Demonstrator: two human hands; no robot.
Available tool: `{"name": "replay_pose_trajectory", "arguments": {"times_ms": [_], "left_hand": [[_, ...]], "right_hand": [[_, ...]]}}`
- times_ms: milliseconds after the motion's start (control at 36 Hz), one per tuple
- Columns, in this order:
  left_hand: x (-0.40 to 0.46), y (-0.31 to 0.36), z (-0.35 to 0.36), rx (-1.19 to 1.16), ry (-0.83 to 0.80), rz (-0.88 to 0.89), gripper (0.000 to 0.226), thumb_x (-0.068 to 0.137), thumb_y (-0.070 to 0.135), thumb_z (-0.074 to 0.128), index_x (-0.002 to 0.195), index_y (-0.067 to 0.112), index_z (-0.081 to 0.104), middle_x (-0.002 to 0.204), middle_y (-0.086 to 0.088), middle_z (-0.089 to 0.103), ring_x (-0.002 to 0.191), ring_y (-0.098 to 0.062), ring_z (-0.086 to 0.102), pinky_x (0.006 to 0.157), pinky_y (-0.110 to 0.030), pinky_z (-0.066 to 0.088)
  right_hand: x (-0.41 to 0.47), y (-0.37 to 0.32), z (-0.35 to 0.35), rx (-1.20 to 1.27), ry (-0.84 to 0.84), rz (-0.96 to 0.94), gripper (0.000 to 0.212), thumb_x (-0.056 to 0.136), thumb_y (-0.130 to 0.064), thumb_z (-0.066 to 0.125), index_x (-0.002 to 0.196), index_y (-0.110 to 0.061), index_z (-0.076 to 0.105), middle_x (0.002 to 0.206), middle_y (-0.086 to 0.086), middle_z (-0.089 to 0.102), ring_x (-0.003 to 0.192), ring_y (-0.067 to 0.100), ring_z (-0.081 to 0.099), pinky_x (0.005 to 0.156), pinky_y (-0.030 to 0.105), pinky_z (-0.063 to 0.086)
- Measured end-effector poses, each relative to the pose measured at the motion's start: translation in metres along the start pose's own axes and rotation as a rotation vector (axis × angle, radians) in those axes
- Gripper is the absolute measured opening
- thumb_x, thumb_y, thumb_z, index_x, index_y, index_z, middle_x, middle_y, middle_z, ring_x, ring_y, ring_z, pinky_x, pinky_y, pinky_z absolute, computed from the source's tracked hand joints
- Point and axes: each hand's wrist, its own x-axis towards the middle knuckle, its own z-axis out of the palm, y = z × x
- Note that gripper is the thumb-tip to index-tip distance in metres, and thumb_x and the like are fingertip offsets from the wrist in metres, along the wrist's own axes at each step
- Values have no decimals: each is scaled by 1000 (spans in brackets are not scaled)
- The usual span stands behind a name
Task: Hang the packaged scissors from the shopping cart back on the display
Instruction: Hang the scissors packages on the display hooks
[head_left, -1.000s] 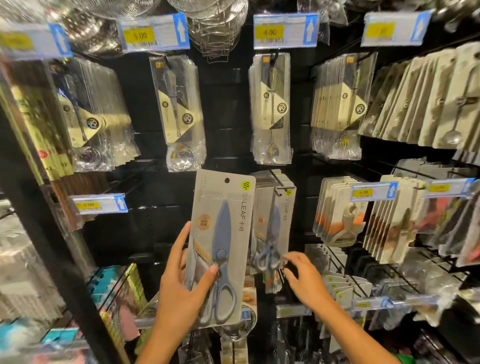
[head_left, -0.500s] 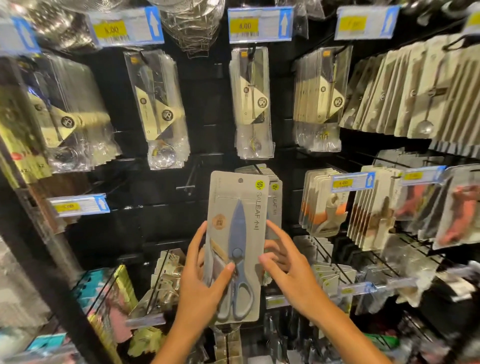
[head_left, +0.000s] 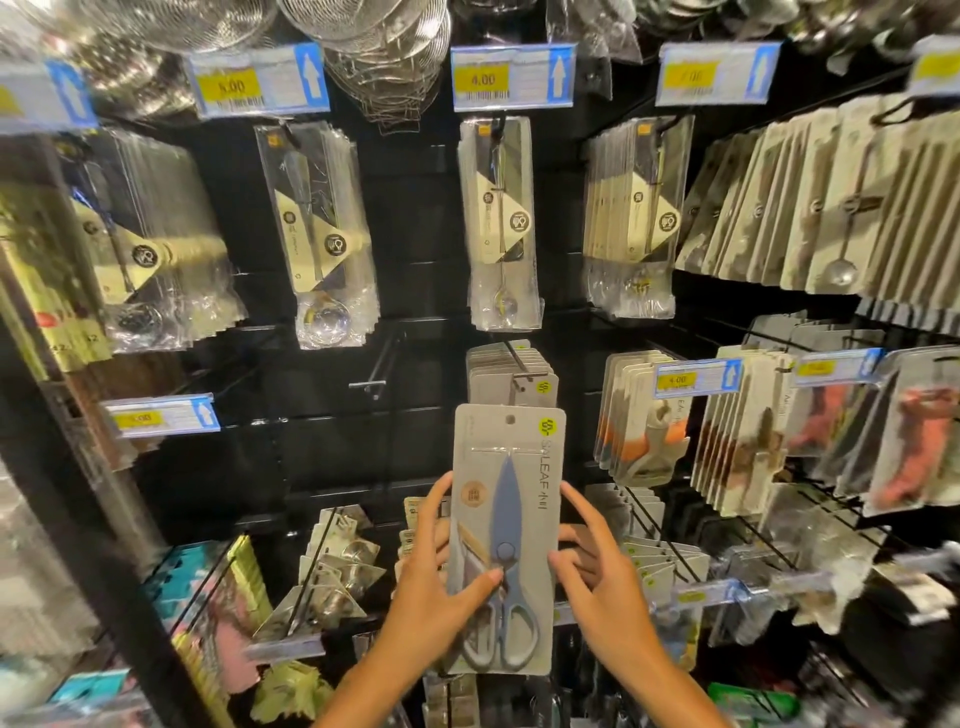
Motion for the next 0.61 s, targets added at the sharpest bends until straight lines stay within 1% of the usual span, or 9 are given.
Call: {"name": "replay_pose_trajectory", "arguments": {"times_ms": [56,167,194,278,333,389,472,500,611], "left_hand": [[4,0,3,10,-13,2,109,76,28,87,147,60,11,133,16,60,123,-5,60,104,-40,52],[14,4,9,13,-33,12,110,79,23,86,151,54,9,126,28,60,120,-2,61,103,-41,53],[16,5,9,18,-31,19,110,79,22,85,152,53,9,125,28,60,119,-2,62,102,-42,54],[24,8,12,25,-16,34,110,79,24,85,152,54,8,127,17,62,116,-5,64,100,-43,55],[28,9,14,23,-16,40,109,80,24,84,153,54,8,128,17,61,116,-4,64,99,-42,56],[32,11,17,18,-16,38,110,81,25,84,154,53,7,128,21,61,118,-3,63,98,-41,56],[37,11,21,6,-11,25,110,81,25,84,155,50,7,128,33,58,120,0,61,98,-37,56],[38,10,23,4,-10,17,110,81,26,84,155,51,7,130,33,58,120,0,61,98,-36,56],[40,3,27,-24,-12,-18,109,81,27,83,154,53,7,145,16,53,124,-4,60,95,-33,57]], "right_hand": [[2,0,-3,8,-5,6,71,101,-7,57,146,-56,32,111,-16,70,103,12,72,89,36,60],[9,0,-11,14,-4,4,69,101,-5,57,151,-46,31,111,-16,71,99,10,72,85,30,60],[12,0,-13,12,-5,1,69,100,-5,57,151,-45,31,110,-16,71,99,10,73,84,28,60],[21,-2,-19,11,-17,-7,69,101,-5,56,151,-45,31,109,-16,71,98,9,73,80,21,58],[26,-2,-22,14,-20,-9,67,101,-5,55,151,-43,32,109,-17,71,98,8,72,79,19,57],[32,-2,-25,13,-22,-8,66,102,-6,54,152,-42,32,111,-17,71,101,8,72,81,21,58],[38,1,-30,0,-28,1,65,102,-6,53,153,-40,33,117,-14,70,104,9,71,81,21,58],[40,2,-31,-12,-36,4,65,102,-6,53,153,-40,33,119,-13,69,103,8,71,80,20,58],[46,7,-35,-52,-77,-4,64,103,-7,53,154,-39,32,125,-8,67,101,6,71,77,18,57]]}}
